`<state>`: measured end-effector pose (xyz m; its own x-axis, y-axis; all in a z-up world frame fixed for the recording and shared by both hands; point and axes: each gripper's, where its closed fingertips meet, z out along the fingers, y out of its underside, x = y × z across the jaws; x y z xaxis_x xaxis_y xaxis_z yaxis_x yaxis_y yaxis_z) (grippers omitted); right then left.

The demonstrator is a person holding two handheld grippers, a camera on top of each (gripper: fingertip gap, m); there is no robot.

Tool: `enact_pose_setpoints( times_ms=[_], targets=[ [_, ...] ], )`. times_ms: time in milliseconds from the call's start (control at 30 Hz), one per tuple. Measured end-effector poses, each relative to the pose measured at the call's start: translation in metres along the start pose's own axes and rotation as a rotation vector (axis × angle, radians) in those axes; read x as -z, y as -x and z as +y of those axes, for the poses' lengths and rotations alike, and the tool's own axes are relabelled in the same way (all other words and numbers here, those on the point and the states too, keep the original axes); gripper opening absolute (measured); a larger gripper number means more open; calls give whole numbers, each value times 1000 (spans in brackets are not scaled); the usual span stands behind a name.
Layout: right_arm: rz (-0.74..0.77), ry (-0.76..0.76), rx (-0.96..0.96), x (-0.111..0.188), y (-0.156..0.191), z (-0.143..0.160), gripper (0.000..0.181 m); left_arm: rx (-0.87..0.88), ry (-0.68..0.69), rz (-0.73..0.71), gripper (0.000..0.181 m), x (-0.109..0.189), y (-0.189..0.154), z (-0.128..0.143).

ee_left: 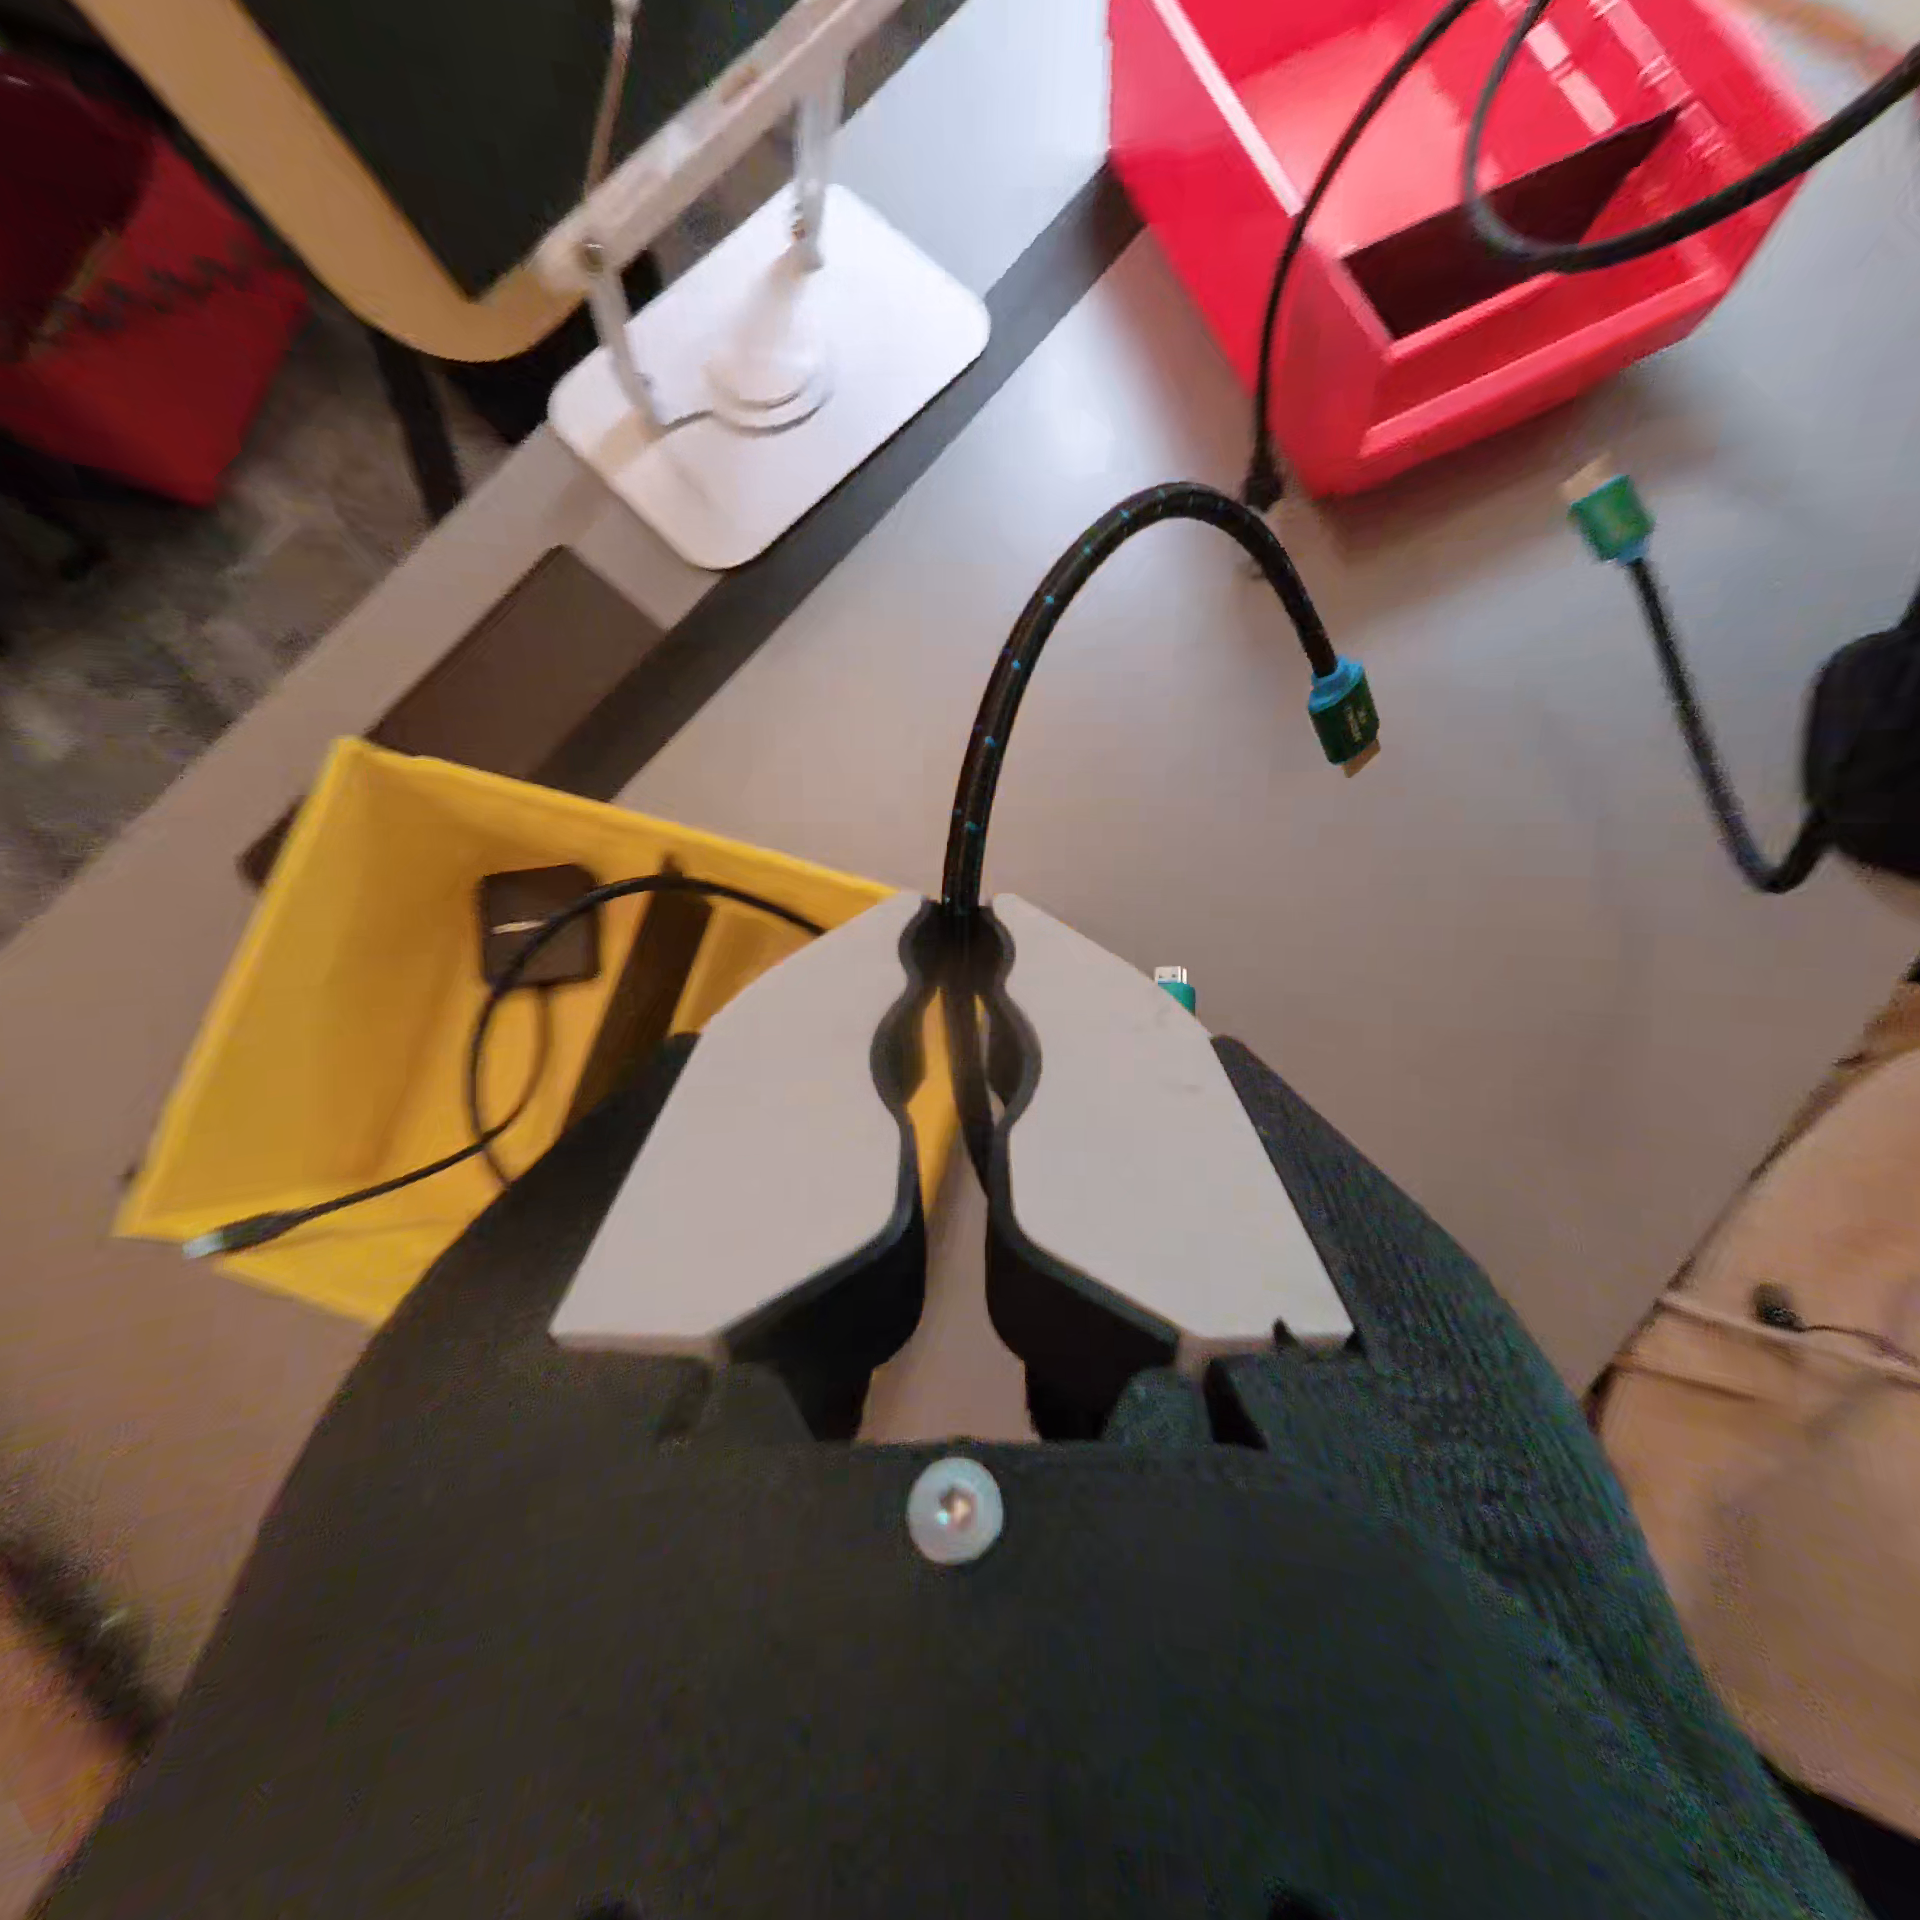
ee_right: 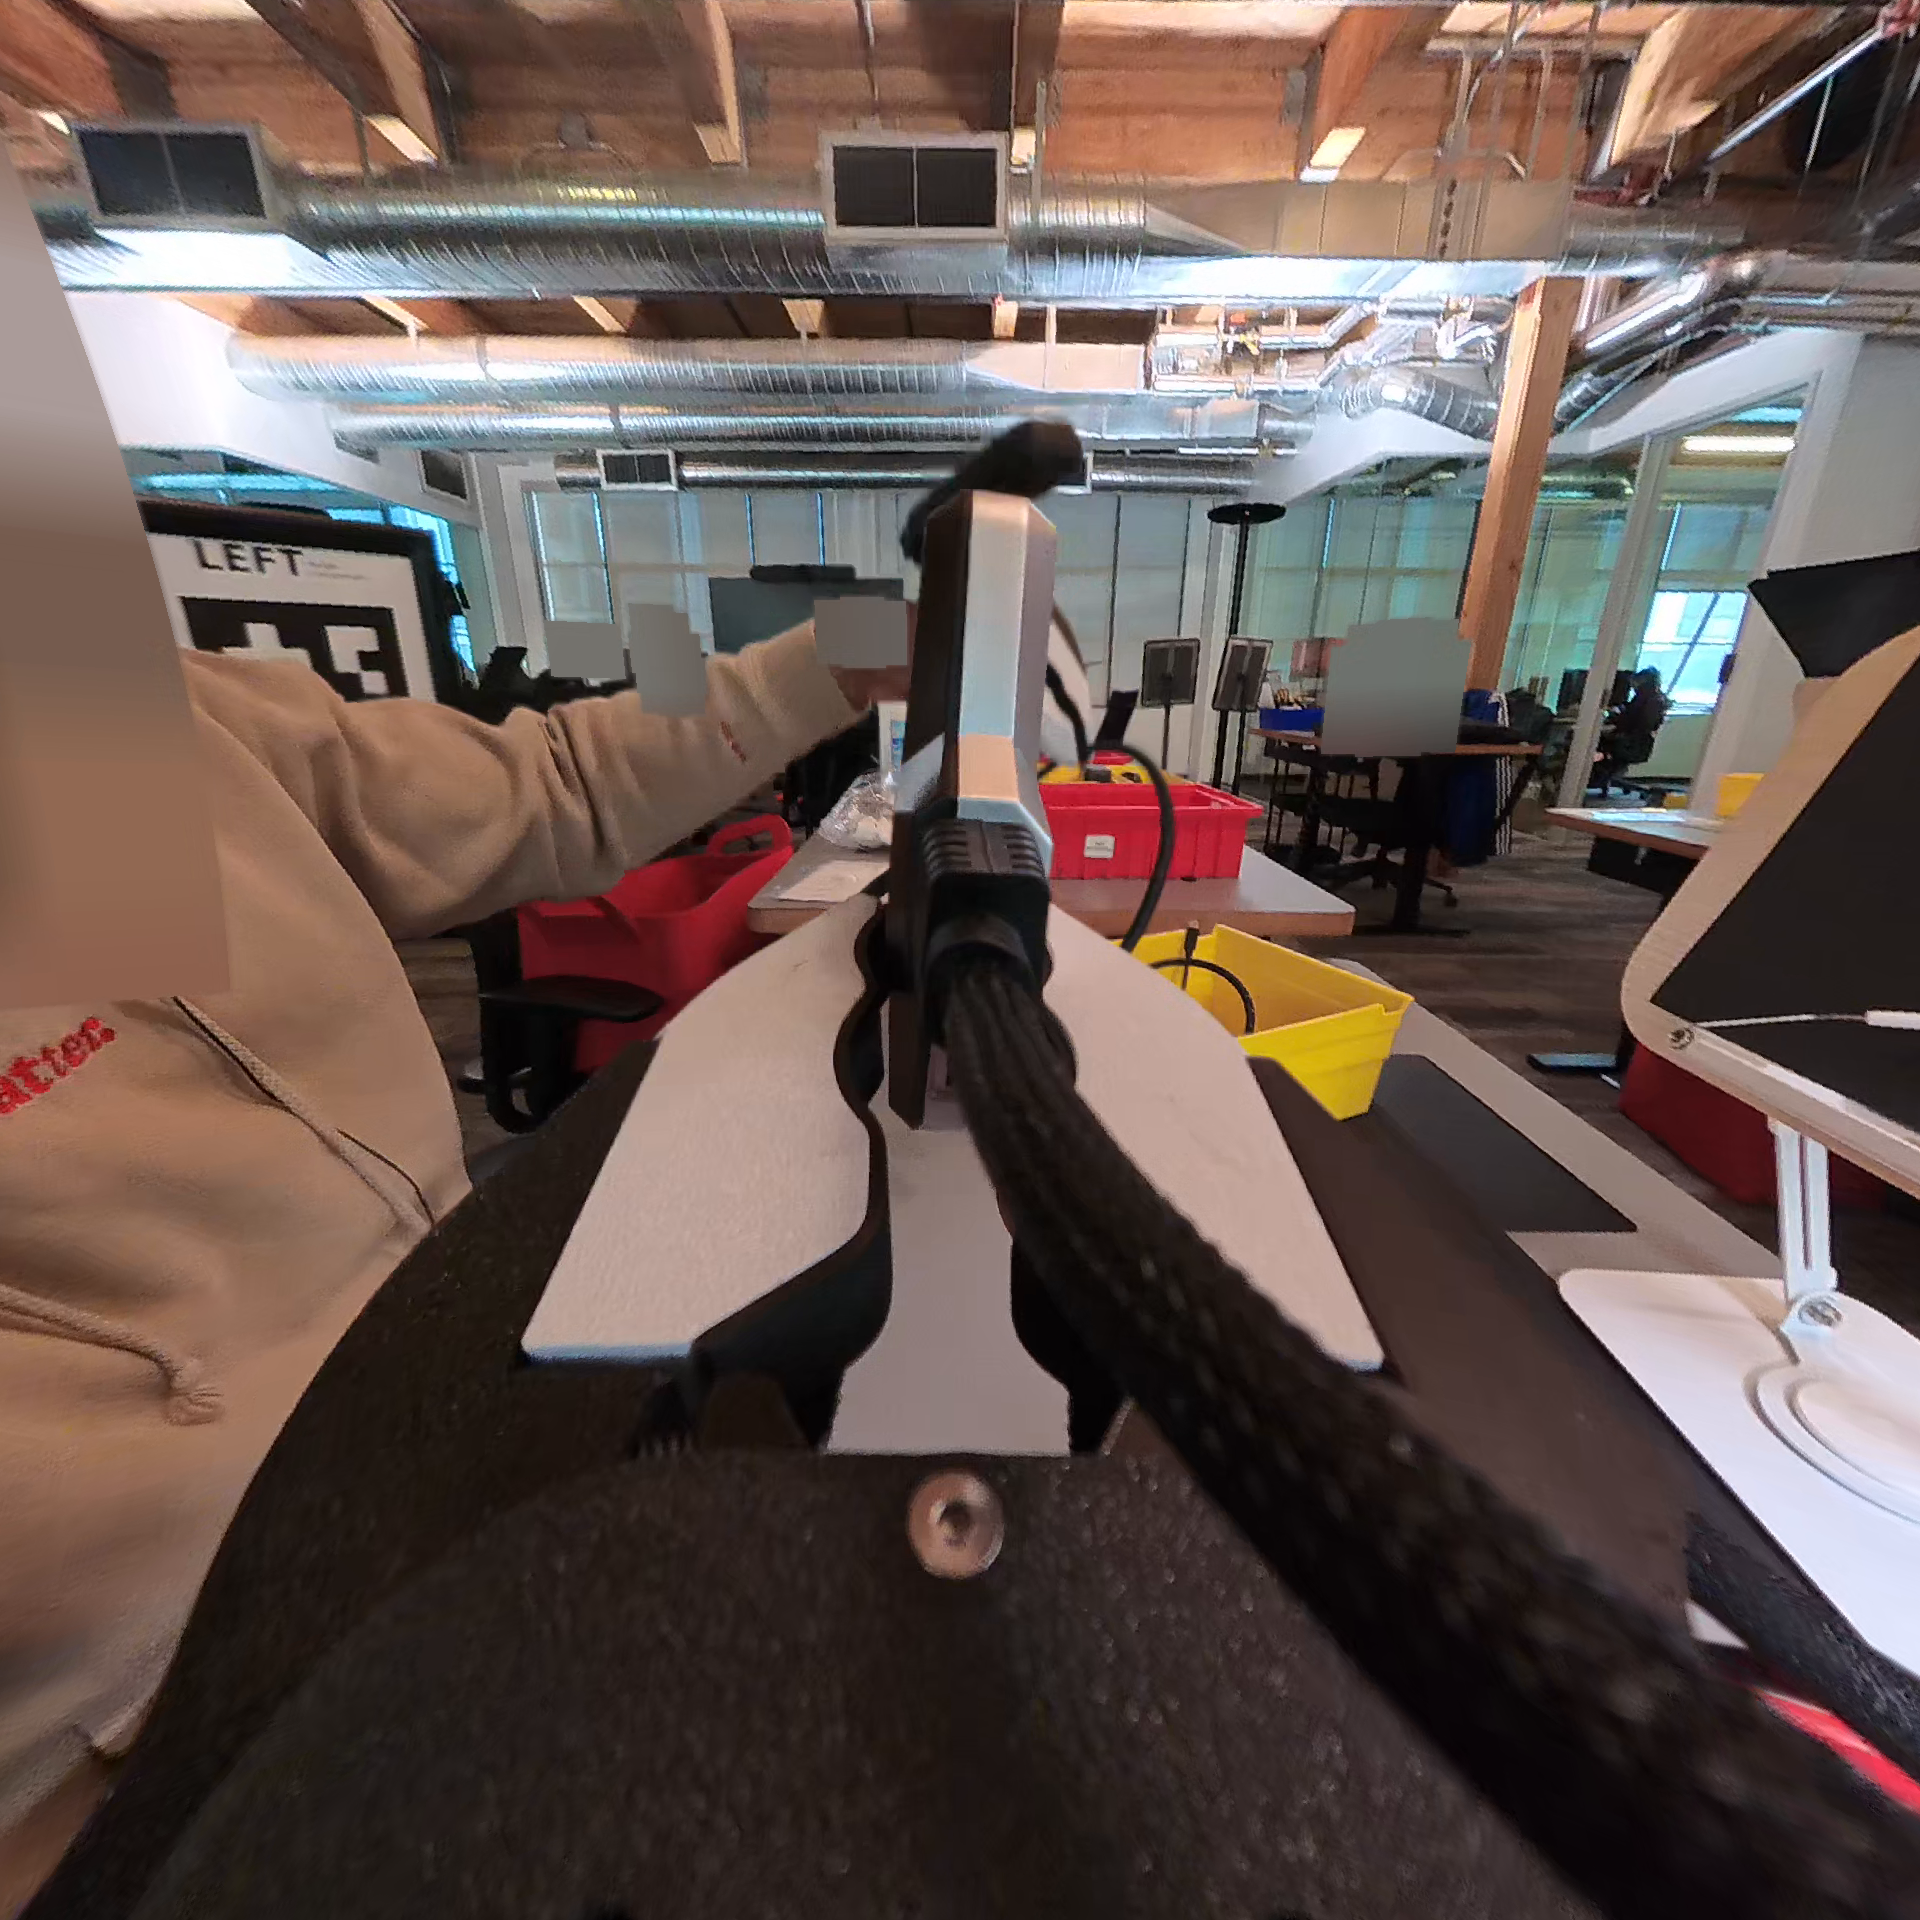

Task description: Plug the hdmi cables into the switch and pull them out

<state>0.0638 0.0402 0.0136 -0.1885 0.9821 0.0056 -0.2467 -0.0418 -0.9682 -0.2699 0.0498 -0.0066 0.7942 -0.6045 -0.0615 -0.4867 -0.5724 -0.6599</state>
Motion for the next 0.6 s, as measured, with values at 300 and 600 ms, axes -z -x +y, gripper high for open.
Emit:
enact_pose_setpoints(
  times_ms=[300,600],
  targets=[
    [7,-15,-9,10,1,-5,22,413,-262,300,7,-147,-84,87],
    [6,-8,-46,9,-8,4,22,295,-291,85,16,-143,-69,116]
  ],
)
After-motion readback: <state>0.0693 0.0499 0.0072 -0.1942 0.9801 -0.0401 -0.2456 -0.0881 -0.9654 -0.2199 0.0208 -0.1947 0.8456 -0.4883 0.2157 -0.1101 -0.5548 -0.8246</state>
